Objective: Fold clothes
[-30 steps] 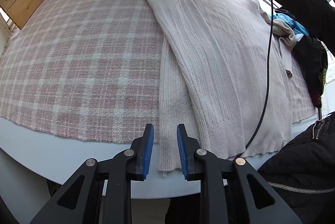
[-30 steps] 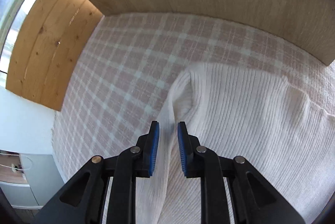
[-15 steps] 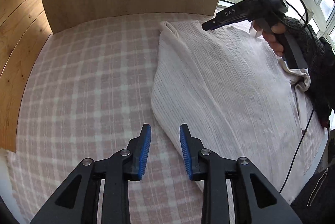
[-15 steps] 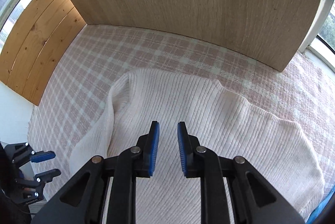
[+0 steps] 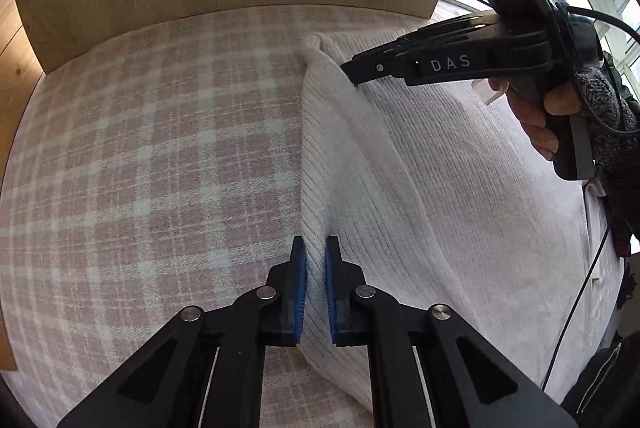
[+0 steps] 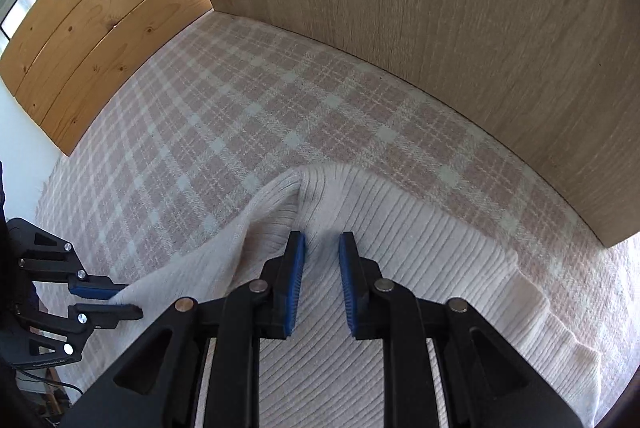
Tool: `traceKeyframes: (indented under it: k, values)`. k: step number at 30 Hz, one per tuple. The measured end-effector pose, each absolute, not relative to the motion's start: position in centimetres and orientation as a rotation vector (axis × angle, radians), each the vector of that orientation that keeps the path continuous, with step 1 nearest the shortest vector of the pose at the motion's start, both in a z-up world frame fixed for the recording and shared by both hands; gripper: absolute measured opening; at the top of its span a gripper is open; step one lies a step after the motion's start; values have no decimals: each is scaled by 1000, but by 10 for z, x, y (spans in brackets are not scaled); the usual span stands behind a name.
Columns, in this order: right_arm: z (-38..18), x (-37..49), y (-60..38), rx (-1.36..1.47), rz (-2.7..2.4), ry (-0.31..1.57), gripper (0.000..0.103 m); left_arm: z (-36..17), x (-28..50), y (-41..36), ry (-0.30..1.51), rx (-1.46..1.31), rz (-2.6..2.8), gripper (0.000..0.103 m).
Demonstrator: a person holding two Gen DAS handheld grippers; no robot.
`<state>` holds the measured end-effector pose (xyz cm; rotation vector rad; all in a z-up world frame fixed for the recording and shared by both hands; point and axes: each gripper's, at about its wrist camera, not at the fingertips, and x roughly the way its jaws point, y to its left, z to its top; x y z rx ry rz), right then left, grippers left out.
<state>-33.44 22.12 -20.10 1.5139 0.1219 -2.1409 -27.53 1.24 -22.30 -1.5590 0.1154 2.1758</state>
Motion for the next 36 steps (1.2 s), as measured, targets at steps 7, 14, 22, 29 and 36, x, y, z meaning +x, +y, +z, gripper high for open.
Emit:
traceKeyframes:
  k: [7, 14, 22, 29, 36]
  values:
    - [-161, -302, 198, 1588, -2067, 47, 42, -182, -236, -22, 71, -1533, 2304, 23]
    - [-167, -256, 128, 1684, -2007, 207, 42, -165, -70, -67, -82, -1603, 2251, 24]
    - [-175, -241, 112, 1810, -2095, 124, 42, -214, 49, -40, -185, -1722, 2164, 30]
    - [-163, -251, 120, 1866, -2187, 71, 42, -223, 54, -29, -147, -1639, 2185, 27]
    - [-184, -264, 82, 1988, -2205, 244, 43, -214, 57, -37, -124, -1533, 2177, 3]
